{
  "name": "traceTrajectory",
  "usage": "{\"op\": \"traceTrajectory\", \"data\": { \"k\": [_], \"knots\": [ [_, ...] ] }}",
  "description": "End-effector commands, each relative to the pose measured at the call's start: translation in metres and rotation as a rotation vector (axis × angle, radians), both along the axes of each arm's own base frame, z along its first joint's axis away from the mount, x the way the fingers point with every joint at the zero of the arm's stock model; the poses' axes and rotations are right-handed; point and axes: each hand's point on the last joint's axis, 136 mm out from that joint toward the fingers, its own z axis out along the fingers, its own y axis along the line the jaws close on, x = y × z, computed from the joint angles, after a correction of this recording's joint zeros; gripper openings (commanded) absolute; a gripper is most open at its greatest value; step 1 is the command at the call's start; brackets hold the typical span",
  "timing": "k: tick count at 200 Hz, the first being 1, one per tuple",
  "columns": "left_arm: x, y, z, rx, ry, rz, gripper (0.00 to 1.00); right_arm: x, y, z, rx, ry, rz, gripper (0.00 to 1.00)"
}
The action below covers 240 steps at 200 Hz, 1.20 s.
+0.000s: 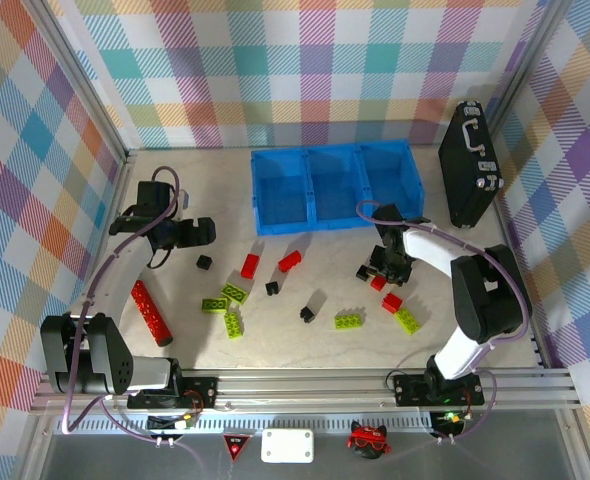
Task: Sort the legos into containers by color
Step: Pick up the lego from the middle-right of the table, then move the container to the top-center of the table.
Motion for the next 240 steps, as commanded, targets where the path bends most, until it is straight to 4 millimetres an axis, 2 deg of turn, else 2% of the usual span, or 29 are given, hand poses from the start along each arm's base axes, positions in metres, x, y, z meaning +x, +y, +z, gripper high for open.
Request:
{"op": "traceTrajectory", "data": {
  "k": [1,73,108,130,150,171,199,240],
  "knots": [
    [-0.002,0.008,0.014,0.021,-0.028,0.006,0.98,0.005,0.003,0.003,0.0,-0.011,0.0,0.44],
    [-0.002,0.008,0.014,0.022,-0.029,0.008,0.98,0.005,0.001,0.018,-0.006,-0.034,0.024,0.32],
    [-0.002,0.008,0.013,0.022,-0.027,0.008,0.98,0.012,-0.001,0.036,-0.031,-0.079,0.119,0.26],
    [-0.002,0.008,0.013,0.023,-0.027,0.009,0.98,0.021,-0.003,0.051,-0.038,-0.116,0.182,0.25],
    [-0.002,0.009,0.013,0.023,-0.027,0.012,0.98,0.037,-0.001,0.066,-0.026,-0.154,0.23,0.25],
    [-0.002,0.01,0.013,0.026,-0.028,0.014,0.98,0.06,-0.005,0.081,-0.021,-0.199,0.257,0.25],
    [-0.003,0.01,0.013,0.027,-0.03,0.014,0.98,0.093,0.0,0.103,0.017,-0.255,0.345,0.25],
    [-0.003,0.01,0.013,0.029,-0.029,0.016,0.98,0.137,-0.004,0.109,-0.012,-0.288,0.445,0.22]
  ]
}}
